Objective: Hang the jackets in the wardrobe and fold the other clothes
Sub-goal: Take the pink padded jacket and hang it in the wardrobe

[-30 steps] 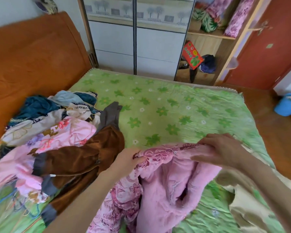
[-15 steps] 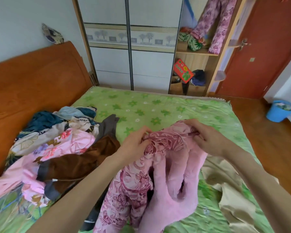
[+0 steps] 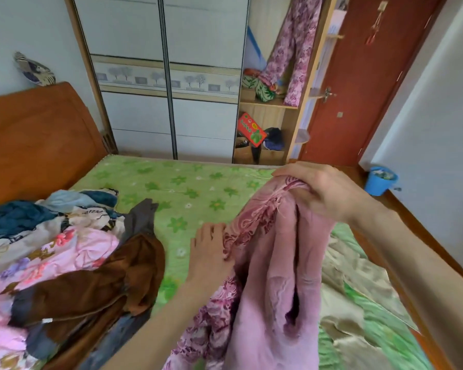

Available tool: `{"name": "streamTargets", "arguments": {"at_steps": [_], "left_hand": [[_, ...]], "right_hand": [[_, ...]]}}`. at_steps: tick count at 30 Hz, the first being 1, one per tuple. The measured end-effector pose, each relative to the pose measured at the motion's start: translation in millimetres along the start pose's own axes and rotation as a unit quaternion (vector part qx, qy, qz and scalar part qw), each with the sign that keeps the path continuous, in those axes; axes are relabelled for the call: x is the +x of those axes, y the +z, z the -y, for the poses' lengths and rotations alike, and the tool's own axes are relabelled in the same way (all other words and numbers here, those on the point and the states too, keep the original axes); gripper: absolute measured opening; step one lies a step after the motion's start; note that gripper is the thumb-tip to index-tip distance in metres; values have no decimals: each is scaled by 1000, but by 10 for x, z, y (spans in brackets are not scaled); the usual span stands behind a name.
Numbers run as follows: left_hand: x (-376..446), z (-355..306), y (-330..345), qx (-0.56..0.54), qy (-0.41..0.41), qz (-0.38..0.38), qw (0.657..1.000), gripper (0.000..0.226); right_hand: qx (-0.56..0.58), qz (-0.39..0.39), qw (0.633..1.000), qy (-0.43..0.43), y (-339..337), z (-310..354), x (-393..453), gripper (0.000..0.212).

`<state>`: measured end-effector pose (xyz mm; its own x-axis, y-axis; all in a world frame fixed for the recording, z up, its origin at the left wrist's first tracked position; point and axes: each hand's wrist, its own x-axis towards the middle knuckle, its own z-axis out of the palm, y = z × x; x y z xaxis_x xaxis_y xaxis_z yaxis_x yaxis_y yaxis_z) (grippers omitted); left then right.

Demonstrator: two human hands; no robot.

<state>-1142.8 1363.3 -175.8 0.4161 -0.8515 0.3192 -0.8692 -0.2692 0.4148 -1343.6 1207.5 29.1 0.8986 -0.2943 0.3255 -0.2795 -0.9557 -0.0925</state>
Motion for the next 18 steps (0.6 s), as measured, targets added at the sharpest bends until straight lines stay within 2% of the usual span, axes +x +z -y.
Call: {"name": "streamTargets", "arguments": {"at_steps": [2, 3, 6, 9, 12, 14, 15, 18], "left_hand": [[-141, -117, 69, 20, -47, -29, 998, 71], [-194, -160, 56, -2, -50, -49, 998, 66], [-180, -123, -55, -77, -44, -80, 993, 32], [5, -15, -232, -91, -19, -66, 993, 14], [161, -82, -441, -72, 39, -99, 992, 34], [237, -182, -532, -29, 61, -123, 990, 28], [267, -233, -560, -18, 61, -129, 990, 27], [356, -364, -609, -63, 61, -115, 989, 23]], "right_hand": [[-23, -11, 999, 20, -87, -52, -72, 48], [-36, -14, 999, 31, -125, -72, -119, 48], [-85, -7, 994, 64, -176, -155, -284, 48], [-136, -2, 983, 123, -126, -300, -502, 52], [-123, 7, 979, 165, -3, -439, -725, 45], [-91, 8, 981, 171, 85, -484, -864, 24], [-76, 13, 981, 179, 128, -509, -943, 21], [-27, 32, 971, 235, 193, -517, -1127, 34]]}}
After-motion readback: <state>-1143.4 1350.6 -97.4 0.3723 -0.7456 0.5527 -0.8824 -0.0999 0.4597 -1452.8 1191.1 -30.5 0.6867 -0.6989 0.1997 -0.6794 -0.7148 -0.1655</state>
